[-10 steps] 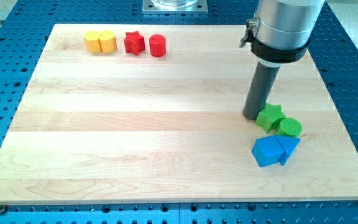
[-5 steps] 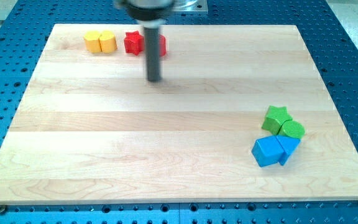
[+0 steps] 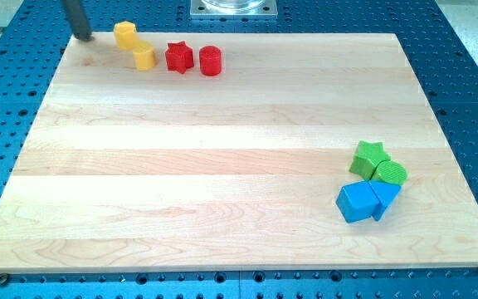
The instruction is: Push the red star into the blue cube
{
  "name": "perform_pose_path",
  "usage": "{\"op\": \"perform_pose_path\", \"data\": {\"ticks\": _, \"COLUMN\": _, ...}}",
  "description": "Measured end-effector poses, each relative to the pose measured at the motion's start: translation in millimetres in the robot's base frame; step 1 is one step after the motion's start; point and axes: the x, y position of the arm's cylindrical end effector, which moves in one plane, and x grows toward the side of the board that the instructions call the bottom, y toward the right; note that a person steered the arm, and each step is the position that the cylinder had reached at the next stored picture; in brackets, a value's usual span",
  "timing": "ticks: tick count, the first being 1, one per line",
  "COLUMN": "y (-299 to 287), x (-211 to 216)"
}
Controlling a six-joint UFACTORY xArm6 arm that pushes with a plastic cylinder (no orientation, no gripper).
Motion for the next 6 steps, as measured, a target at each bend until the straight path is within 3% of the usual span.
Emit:
{"op": "perform_pose_path", "data": {"ticks": 1, "y": 75, "x": 7}}
{"op": "perform_pose_path", "data": {"ticks": 4, "y": 230, "x": 178}}
{"op": "perform_pose_path", "data": {"ticks": 5, "y": 174, "x": 165}}
{"op": "perform_pose_path", "data": {"ticks": 6, "y": 152, "x": 105}}
